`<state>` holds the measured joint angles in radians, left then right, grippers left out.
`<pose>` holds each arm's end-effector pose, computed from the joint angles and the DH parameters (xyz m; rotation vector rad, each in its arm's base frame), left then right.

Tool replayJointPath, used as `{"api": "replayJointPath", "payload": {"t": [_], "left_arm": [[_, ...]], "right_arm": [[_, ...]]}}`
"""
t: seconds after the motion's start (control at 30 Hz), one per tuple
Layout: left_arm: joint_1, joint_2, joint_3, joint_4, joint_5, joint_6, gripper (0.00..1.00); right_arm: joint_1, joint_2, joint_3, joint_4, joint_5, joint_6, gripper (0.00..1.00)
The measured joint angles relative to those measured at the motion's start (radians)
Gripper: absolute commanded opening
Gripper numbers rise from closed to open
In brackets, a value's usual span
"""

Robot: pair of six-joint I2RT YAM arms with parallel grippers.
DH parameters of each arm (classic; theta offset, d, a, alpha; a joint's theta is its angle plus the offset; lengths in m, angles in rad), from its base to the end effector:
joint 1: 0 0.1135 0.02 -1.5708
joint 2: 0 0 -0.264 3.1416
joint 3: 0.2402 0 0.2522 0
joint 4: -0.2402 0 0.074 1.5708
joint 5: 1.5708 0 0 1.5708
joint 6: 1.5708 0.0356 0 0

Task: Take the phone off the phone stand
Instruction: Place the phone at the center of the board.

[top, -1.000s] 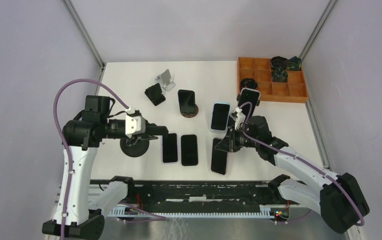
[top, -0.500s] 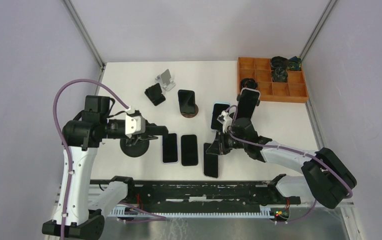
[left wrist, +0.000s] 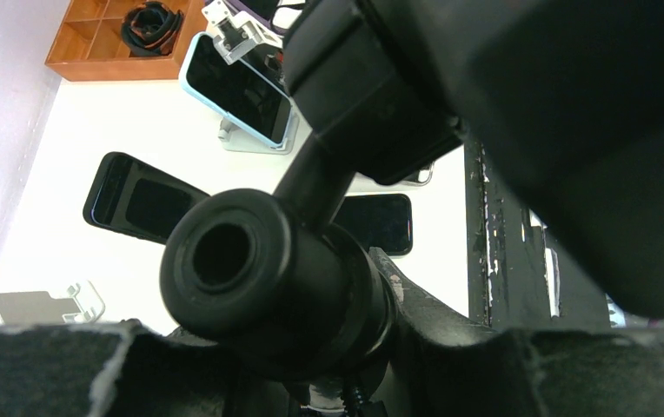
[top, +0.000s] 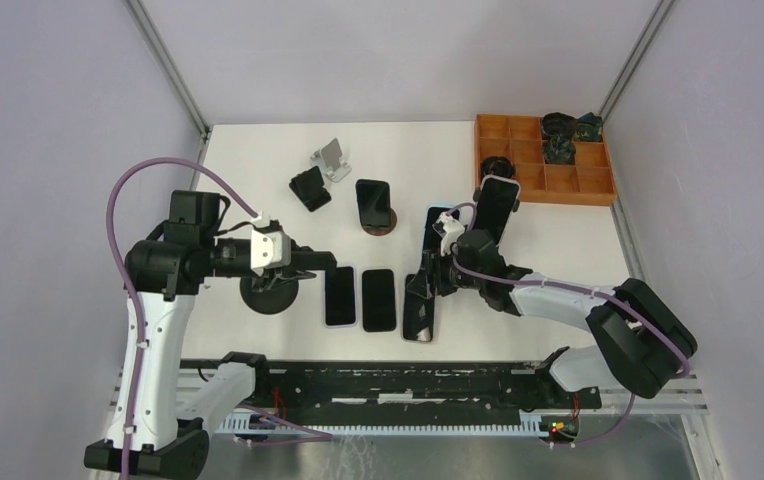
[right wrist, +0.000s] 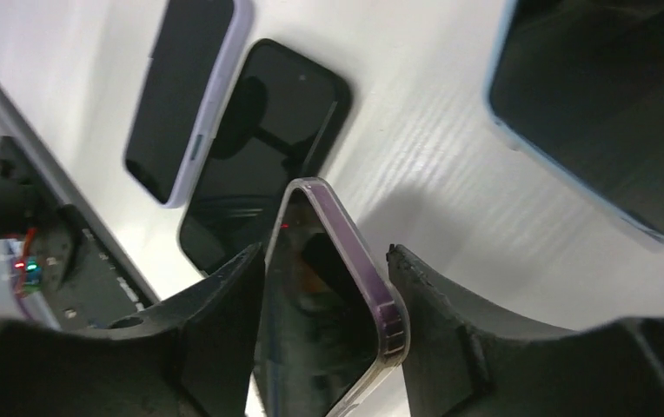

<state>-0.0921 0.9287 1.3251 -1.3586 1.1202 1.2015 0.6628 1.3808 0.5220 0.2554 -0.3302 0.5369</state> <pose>0.1124 -0.0426 0.4014 1.4965 1.3380 -0.7241 0.2012 0.1717 0.1654 -0.3489 2.3047 1.0080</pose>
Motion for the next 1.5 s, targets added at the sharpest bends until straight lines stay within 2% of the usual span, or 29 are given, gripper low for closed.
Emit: {"api": "replayJointPath", "payload": {"t": [0.07, 0.2, 0.3, 0.33, 0.67, 0.87, 1.0, 1.13, 1.5], "left_arm": [[0.000, -0.002, 0.000, 0.000, 0.000, 0.000, 0.02], [0.000, -0.005, 0.000, 0.000, 0.000, 0.000, 0.02], [0.000, -0.005, 0.000, 0.000, 0.001, 0.000, 0.02], [0.000, -0.005, 0.000, 0.000, 0.000, 0.000, 0.02], [0.000, -0.005, 0.001, 0.000, 0.001, 0.000, 0.02], [0.000, -0.007, 0.009, 0.000, 0.001, 0.000, 0.02], [0.000, -0.007, 0.011, 0.004, 0.006, 0.000, 0.02], [0.000, -0.005, 0.011, 0.006, 0.007, 0.000, 0.02], [0.000, 0.000, 0.024, 0.013, 0.008, -0.009, 0.02]], "right_arm": [[0.011, 0.000, 0.000, -0.016, 0.040, -0.016, 0.66], [0.028, -0.001, 0.000, -0.059, 0.118, -0.037, 0.79], [0.036, -0.006, 0.000, -0.095, 0.175, -0.049, 0.97], [0.037, -0.008, 0.000, -0.108, 0.191, -0.056, 0.98], [0.040, -0.064, 0.013, -0.164, 0.237, -0.108, 0.98], [0.044, -0.190, 0.006, -0.270, 0.248, -0.096, 0.95], [0.043, -0.284, -0.109, -0.198, 0.189, -0.038, 0.92], [0.048, -0.272, -0.233, -0.096, 0.098, 0.031, 0.91], [0.108, -0.146, -0.235, 0.086, 0.054, 0.112, 0.79]]}}
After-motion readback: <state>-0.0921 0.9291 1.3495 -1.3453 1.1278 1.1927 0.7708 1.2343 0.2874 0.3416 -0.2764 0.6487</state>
